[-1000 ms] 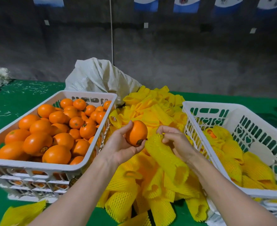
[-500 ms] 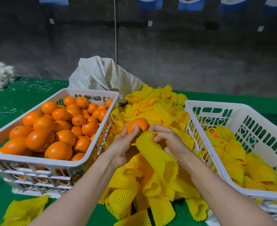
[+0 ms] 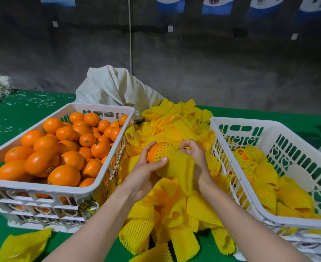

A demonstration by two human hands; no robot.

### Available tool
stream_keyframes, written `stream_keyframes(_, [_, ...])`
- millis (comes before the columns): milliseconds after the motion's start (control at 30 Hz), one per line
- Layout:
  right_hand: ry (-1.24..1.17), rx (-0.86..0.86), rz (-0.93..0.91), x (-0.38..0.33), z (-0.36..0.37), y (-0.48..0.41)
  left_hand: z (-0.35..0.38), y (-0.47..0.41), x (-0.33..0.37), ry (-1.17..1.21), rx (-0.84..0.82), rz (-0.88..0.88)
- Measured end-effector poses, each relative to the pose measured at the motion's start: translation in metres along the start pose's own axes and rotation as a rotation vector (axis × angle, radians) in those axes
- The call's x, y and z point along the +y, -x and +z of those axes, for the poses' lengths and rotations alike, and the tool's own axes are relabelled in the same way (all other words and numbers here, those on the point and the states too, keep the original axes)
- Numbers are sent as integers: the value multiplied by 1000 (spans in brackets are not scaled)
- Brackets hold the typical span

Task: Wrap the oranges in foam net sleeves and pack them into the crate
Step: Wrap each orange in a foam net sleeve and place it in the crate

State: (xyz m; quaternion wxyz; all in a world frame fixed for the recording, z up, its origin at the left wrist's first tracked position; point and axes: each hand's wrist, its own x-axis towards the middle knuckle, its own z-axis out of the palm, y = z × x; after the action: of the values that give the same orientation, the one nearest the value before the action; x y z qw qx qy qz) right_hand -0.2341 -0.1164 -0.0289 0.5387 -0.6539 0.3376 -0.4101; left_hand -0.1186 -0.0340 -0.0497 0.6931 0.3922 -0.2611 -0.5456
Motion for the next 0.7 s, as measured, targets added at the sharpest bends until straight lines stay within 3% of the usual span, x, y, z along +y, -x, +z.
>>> stream_keyframes(100, [-113, -32, 43, 4, 11, 13, 4, 1, -1, 172, 39, 34])
stream_keyframes(233, [-27, 15, -2, 12, 26, 28, 11, 1, -3, 360, 64, 36])
stream_keyframes(367, [79, 33, 7, 4, 28, 29, 7, -6, -9, 352, 228, 94])
stream_keyframes(500, [89, 80, 44, -7, 31, 21, -1, -5, -16, 329, 233, 108])
stream_keyframes(600, [124, 140, -100, -7, 31, 14, 3, -2, -12, 307, 126, 105])
stream_keyframes(700, [197, 115, -256, 2, 32, 20, 5, -3, -10, 400, 122, 49])
